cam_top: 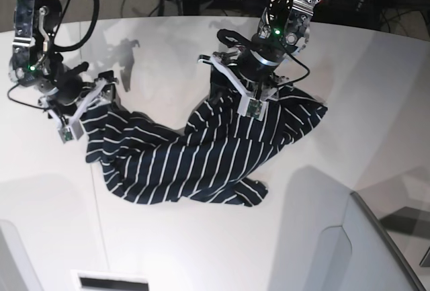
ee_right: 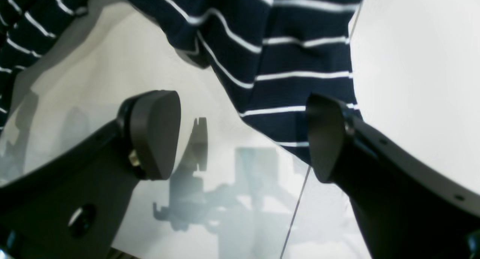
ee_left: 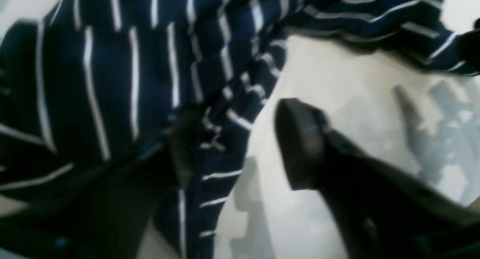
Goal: Layout the t-shirt on the table in an organized manner, then fold the t-shirt properly
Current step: 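Grasp the shirt with both grippers at opposite edges, then lift the shirt with both grippers and stretch it wide apart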
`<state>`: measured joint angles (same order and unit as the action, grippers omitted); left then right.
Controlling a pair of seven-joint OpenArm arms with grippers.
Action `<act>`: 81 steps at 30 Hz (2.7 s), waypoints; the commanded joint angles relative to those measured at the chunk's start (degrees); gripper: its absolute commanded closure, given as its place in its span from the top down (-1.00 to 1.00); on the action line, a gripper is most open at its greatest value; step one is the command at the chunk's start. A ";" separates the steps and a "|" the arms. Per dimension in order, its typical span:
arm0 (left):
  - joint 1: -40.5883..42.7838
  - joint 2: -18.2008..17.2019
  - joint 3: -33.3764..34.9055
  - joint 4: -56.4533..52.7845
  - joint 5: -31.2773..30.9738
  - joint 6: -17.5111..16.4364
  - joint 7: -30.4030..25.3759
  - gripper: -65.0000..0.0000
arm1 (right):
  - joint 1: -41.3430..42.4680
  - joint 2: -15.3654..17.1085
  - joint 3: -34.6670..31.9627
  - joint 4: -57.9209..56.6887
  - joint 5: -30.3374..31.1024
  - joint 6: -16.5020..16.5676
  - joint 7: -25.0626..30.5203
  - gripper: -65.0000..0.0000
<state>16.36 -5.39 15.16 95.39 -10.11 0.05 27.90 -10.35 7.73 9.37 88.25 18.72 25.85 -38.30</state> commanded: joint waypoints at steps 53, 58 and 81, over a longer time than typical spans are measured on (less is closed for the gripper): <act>-4.62 -5.21 -10.45 12.25 -0.13 10.89 8.72 -1.00 | 11.18 1.02 -2.38 -22.27 0.49 -0.13 3.97 -0.54; -5.15 -5.21 -11.42 12.43 -0.13 10.89 8.72 -1.00 | 11.27 3.22 -2.20 -20.25 0.66 -0.22 3.71 -0.94; -25.81 -4.85 -27.16 11.73 -8.13 10.89 11.00 -1.00 | 22.09 13.24 2.28 6.92 0.58 -0.04 -13.26 -1.00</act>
<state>-8.45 -9.85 -11.92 106.41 -18.92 10.70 40.49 10.02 19.46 11.25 93.82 19.27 26.20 -53.08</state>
